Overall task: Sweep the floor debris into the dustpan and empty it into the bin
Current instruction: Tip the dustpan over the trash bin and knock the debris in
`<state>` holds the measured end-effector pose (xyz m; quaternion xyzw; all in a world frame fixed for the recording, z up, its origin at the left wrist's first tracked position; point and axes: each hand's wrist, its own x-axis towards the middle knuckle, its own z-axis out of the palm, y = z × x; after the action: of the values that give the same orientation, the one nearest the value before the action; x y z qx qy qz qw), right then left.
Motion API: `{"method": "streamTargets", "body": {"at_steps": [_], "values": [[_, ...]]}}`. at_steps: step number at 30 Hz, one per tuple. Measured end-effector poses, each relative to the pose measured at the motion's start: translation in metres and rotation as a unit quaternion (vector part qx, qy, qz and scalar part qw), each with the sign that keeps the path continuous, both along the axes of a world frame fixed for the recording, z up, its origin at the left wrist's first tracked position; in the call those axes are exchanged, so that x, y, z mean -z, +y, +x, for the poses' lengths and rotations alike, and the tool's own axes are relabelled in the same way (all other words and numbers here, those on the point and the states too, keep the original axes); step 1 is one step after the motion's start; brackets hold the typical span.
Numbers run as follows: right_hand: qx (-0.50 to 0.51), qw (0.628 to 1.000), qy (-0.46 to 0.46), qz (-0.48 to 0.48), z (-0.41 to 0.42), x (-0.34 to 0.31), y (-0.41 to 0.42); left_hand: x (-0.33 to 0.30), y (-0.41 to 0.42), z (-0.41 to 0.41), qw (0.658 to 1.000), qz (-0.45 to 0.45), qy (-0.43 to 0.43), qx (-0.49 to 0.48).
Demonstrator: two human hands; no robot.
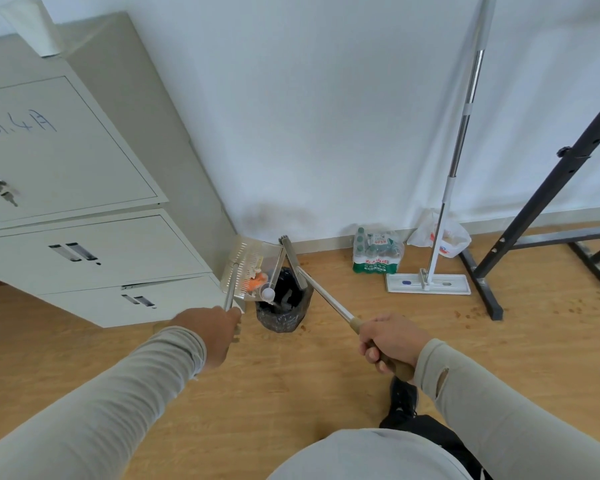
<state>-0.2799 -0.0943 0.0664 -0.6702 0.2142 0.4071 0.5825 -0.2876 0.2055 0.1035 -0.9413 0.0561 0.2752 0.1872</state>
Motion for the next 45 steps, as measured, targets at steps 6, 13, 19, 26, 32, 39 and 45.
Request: {"method": "streamTargets", "body": {"at_steps": [6,13,19,26,32,39,45], "values": [[0.006,1.000,0.002,0.008,0.002,-0.002,0.002,-0.007,0.000,0.001,1.000,0.006,-0.010,0.008],[0.010,1.000,0.005,0.002,0.003,-0.006,0.002,-0.007,-0.004,0.002,1.000,0.012,-0.012,0.013],[0.004,0.999,0.009,-0.034,0.005,-0.003,0.009,0.002,-0.005,0.000,1.000,-0.013,0.000,0.001],[-0.019,0.999,0.004,-0.028,0.002,0.000,0.007,0.004,-0.003,0.000,1.000,-0.015,-0.003,0.008],[-0.008,1.000,0.000,-0.016,-0.002,-0.003,0.007,0.007,-0.002,-0.004,1.000,0.007,0.001,0.026],[0.000,1.000,0.019,-0.024,-0.003,-0.008,0.011,0.024,-0.005,-0.012,1.000,-0.006,0.009,0.029],[0.022,0.999,0.033,-0.017,-0.007,-0.012,0.013,0.024,-0.009,-0.015,0.999,-0.005,0.006,0.040]]}}
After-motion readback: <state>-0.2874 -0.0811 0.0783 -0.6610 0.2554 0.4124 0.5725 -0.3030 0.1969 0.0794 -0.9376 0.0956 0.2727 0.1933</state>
